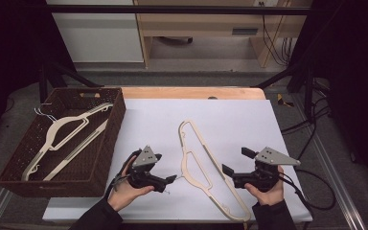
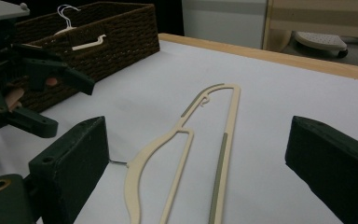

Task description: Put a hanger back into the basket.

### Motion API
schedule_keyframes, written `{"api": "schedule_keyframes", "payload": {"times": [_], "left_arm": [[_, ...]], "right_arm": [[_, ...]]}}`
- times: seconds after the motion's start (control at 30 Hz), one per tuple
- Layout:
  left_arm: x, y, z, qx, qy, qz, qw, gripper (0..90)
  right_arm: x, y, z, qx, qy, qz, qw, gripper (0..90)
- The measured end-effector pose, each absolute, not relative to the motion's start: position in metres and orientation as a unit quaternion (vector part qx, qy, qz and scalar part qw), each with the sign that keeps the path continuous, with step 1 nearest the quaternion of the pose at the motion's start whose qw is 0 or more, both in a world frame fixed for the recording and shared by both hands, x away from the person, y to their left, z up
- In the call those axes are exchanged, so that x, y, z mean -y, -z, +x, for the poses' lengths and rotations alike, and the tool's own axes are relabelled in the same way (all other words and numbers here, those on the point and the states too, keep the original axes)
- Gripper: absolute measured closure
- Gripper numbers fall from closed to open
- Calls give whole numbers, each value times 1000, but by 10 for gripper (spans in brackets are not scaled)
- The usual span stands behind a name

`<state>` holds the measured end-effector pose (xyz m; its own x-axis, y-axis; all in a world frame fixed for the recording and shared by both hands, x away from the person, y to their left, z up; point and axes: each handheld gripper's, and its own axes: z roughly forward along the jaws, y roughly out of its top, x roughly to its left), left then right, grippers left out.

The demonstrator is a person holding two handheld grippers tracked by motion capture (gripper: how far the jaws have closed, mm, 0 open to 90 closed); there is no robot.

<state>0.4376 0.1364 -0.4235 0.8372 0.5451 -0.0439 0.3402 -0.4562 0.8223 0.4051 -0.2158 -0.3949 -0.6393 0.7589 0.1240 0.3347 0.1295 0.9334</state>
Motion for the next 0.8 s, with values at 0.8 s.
{"api": "schedule_keyframes", "payload": {"times": [0.8], "left_arm": [[-107, 473, 451, -249, -87, 886, 382, 405]], "right_arm": [[198, 403, 407, -746, -528, 362, 185, 73]]}}
